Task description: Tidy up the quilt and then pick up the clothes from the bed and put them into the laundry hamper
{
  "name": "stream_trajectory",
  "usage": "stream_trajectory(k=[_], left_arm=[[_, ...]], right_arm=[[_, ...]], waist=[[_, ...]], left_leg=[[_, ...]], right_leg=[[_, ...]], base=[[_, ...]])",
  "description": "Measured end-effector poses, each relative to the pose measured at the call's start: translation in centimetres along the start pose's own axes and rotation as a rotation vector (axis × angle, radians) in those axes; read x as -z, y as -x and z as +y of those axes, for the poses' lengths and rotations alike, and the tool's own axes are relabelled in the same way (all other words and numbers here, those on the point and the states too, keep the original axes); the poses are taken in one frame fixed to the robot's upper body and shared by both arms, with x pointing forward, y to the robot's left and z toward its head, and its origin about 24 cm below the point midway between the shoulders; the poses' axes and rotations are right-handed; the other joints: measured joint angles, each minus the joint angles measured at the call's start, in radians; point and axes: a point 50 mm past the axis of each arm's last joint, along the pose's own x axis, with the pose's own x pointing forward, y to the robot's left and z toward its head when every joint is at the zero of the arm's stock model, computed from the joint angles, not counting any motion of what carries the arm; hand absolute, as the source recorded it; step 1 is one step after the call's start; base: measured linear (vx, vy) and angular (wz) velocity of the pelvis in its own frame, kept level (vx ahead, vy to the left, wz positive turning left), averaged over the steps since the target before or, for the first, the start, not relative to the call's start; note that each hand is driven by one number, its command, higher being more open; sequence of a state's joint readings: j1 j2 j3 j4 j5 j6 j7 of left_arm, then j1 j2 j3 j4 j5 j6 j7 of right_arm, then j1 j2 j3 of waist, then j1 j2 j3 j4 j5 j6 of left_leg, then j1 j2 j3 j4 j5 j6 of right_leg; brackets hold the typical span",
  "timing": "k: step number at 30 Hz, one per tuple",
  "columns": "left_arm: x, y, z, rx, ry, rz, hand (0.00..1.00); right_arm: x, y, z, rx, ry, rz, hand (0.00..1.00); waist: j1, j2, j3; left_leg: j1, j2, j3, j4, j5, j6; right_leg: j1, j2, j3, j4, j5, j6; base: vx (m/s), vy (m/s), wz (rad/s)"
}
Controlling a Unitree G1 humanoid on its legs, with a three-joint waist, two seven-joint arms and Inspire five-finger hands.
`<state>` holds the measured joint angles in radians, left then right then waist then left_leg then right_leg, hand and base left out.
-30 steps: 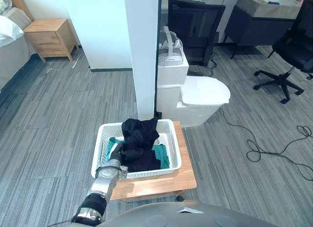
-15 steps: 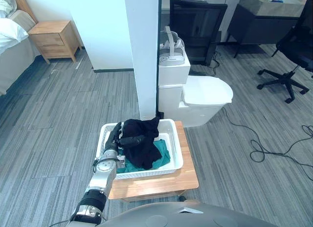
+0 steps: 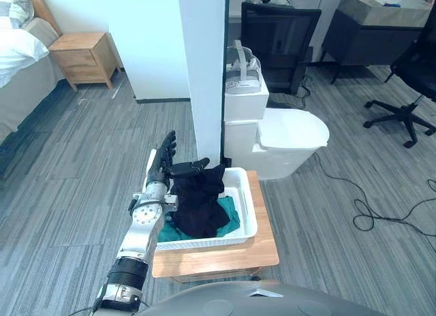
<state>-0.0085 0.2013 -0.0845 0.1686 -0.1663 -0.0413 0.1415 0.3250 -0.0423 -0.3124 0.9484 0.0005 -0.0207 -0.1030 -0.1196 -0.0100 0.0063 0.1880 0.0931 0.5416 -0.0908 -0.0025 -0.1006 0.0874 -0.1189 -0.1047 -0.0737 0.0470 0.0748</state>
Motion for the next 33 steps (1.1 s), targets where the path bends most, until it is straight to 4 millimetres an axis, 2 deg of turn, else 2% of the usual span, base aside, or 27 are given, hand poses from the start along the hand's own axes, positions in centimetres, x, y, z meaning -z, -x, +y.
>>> stream_trajectory(k=[2,5,6,7,9,10,11,12,13,14,16,17,19,21,23,25,27,33], left_arm=[[-0.8,0.0,0.4,-0.027,0.034,-0.037,1.00],[-2.1,-0.1,2.0,-0.123,0.157,-0.086,1.00],[-2.3,0.0,3.2,-0.194,0.206,-0.092,1.00],[-2.2,0.1,3.8,-0.226,0.216,-0.090,1.00],[-1.2,0.9,6.3,-0.347,0.296,-0.052,1.00],[0.2,1.6,7.7,-0.416,0.329,-0.003,1.00],[1.1,2.0,8.3,-0.449,0.331,0.029,1.00],[3.1,3.0,9.4,-0.502,0.333,0.107,1.00],[4.3,3.7,9.9,-0.528,0.333,0.151,1.00],[8.0,6.5,11.0,-0.590,0.328,0.304,1.00],[10.3,8.8,11.4,-0.628,0.329,0.406,1.00],[13.3,12.2,11.6,-0.666,0.337,0.554,1.00],[14.9,14.5,11.5,-0.687,0.338,0.647,1.00],[17.6,18.8,10.6,-0.705,0.345,0.818,1.00],[18.9,21.2,9.4,-0.678,0.343,0.921,1.00],[19.8,22.6,8.2,-0.634,0.354,0.984,1.00],[20.1,23.4,7.5,-0.597,0.338,1.012,1.00],[20.5,23.0,6.0,-0.445,0.194,1.064,1.00]], right_arm=[[-0.1,0.0,0.0,-0.007,0.029,-0.011,1.00],[-0.6,-0.1,0.3,-0.028,0.078,-0.029,1.00],[-0.8,-0.2,0.3,-0.037,0.098,-0.039,1.00],[-1.0,-0.3,0.4,-0.046,0.108,-0.050,1.00],[-1.5,-0.3,0.6,-0.100,0.161,-0.090,1.00],[-1.7,-0.3,0.6,-0.130,0.197,-0.106,1.00],[-1.8,-0.3,0.7,-0.148,0.210,-0.110,1.00],[-1.8,-0.2,0.9,-0.182,0.230,-0.115,1.00],[-1.8,-0.2,1.0,-0.193,0.238,-0.118,1.00],[-2.0,-0.2,1.3,-0.215,0.252,-0.122,1.00],[-1.9,-0.2,1.5,-0.234,0.257,-0.123,1.00],[-2.2,-0.1,2.0,-0.269,0.269,-0.132,1.00],[-2.3,-0.1,2.5,-0.295,0.276,-0.137,1.00],[-3.1,-0.1,3.9,-0.352,0.278,-0.168,1.00],[-3.6,-0.1,4.1,-0.383,0.288,-0.176,1.00],[-3.7,-0.3,4.0,-0.390,0.292,-0.164,1.00],[-3.7,-0.4,3.9,-0.385,0.288,-0.145,1.00],[-4.2,-0.7,3.5,-0.359,0.234,-0.141,1.00]], waist=[[0.008,0.000,0.000],[0.010,0.000,-0.001],[0.010,0.000,-0.001],[0.011,0.000,-0.001],[0.014,-0.001,-0.001],[0.017,-0.001,-0.001],[0.019,-0.002,-0.001],[0.029,-0.005,-0.001],[0.036,-0.006,-0.001],[0.046,-0.016,-0.006],[0.061,-0.018,-0.009],[0.079,-0.032,-0.012],[0.095,-0.041,-0.016],[0.100,-0.046,-0.016],[0.102,-0.042,-0.015],[0.118,-0.037,-0.012],[0.118,-0.033,-0.009],[0.113,-0.007,-0.008]], left_leg=[[-0.002,0.000,-0.004,0.000,0.001,0.001],[-0.005,0.000,-0.015,0.000,0.001,0.001],[-0.006,0.000,-0.020,0.000,0.001,0.001],[-0.007,0.000,-0.023,0.000,0.001,0.001],[-0.008,0.001,-0.031,0.000,0.001,0.001],[-0.008,0.001,-0.040,0.000,0.001,0.001],[-0.008,0.001,-0.046,0.000,0.001,0.001],[-0.008,0.001,-0.059,0.000,0.002,0.002],[-0.008,0.001,-0.065,0.000,0.002,0.002],[-0.015,0.000,-0.087,0.000,0.002,0.002],[-0.022,0.000,-0.095,0.000,0.002,0.001],[-0.032,0.000,-0.112,0.000,0.004,0.002],[-0.037,0.000,-0.120,0.000,0.004,0.002],[-0.039,-0.006,-0.141,0.000,0.006,0.003],[-0.039,-0.016,-0.152,0.000,0.007,0.006],[-0.040,-0.021,-0.158,0.000,0.009,0.009],[-0.040,-0.021,-0.160,0.000,0.011,0.012],[-0.041,-0.011,-0.155,0.000,0.008,0.008]], right_leg=[[0.000,0.000,-0.003,-0.001,0.000,0.000],[0.004,0.000,-0.014,-0.002,0.000,0.001],[0.007,0.000,-0.020,-0.003,-0.001,0.002],[0.008,0.000,-0.022,-0.003,-0.001,0.002],[0.011,0.000,-0.032,-0.003,-0.002,0.003],[0.017,-0.001,-0.042,-0.004,-0.005,0.006],[0.021,-0.001,-0.049,-0.004,-0.007,0.007],[0.028,-0.002,-0.062,-0.004,-0.011,0.008],[0.032,-0.002,-0.069,-0.004,-0.013,0.008],[0.039,-0.004,-0.090,-0.004,-0.021,0.013],[0.037,-0.004,-0.099,-0.004,-0.023,0.014],[0.038,-0.004,-0.115,-0.004,-0.025,0.014],[0.039,-0.005,-0.126,-0.004,-0.025,0.014],[0.049,-0.011,-0.147,-0.004,-0.028,0.013],[0.059,-0.021,-0.157,-0.004,-0.034,0.017],[0.064,-0.026,-0.163,-0.004,-0.036,0.016],[0.064,-0.026,-0.163,-0.004,-0.038,0.012],[0.061,-0.016,-0.158,-0.003,-0.043,0.016]], base=[[-0.01,-0.028,0.07],[-0.01,-0.030,0.10],[0.00,-0.020,0.10],[0.00,-0.030,0.12],[0.01,-0.028,0.12],[0.01,-0.027,0.17],[0.01,-0.029,0.27],[0.01,-0.024,0.25],[0.02,-0.035,0.41],[0.02,-0.029,0.31],[0.03,-0.028,0.26],[0.05,-0.032,0.25],[0.03,-0.027,0.23],[0.00,-0.010,0.26],[-0.02,0.009,0.25],[-0.05,0.010,0.18],[-0.06,-0.011,0.03],[-0.05,-0.025,-0.02]])
